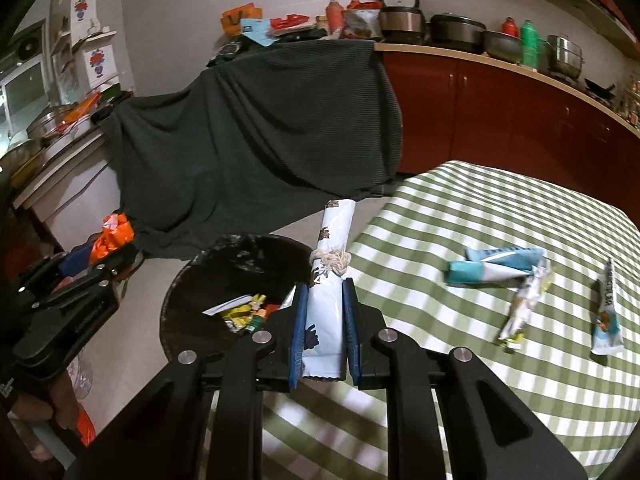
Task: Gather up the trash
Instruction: 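Carry the white wrapper over the bin with the right tool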
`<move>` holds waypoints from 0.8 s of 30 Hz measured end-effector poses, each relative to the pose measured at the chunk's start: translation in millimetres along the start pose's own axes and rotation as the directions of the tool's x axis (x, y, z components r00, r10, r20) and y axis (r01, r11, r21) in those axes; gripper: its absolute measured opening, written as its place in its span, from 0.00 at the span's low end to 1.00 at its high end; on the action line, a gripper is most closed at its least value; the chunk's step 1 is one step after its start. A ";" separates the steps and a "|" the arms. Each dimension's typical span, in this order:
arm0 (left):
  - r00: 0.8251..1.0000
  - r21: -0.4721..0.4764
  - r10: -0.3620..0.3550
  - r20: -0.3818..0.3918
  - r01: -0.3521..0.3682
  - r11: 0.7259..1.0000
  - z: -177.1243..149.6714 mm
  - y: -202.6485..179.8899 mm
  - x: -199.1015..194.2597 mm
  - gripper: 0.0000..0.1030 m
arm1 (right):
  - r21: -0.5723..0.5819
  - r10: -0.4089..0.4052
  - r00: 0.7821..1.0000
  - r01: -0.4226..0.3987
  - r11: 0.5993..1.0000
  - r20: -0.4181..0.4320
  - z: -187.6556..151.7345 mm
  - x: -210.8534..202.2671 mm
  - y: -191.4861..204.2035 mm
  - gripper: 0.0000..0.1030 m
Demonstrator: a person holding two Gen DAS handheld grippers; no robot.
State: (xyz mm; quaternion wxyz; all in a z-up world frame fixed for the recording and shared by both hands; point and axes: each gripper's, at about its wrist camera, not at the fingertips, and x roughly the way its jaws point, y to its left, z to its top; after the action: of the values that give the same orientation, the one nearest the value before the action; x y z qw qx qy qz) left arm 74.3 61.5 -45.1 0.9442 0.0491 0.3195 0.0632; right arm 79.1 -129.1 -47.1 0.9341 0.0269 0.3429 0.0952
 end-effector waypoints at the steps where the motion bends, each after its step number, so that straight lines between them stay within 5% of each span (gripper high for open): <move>1: 1.000 -0.001 0.002 -0.001 -0.002 1.000 0.2 0.1 0.3 0.38 | -0.004 0.004 1.000 -0.004 1.000 0.000 0.7 1.6 2.6 0.18; 24: 0.999 -0.026 0.023 -0.042 -0.024 0.999 3.7 4.3 40.8 0.38 | -0.056 0.067 0.996 -0.070 0.996 -0.058 8.9 46.5 38.2 0.18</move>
State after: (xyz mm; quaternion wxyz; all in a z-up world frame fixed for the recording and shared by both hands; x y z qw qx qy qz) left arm 108.3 71.7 -65.9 0.9371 0.0392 0.3376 0.0795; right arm 113.5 -82.3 -65.4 0.9208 0.0089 0.3647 0.1377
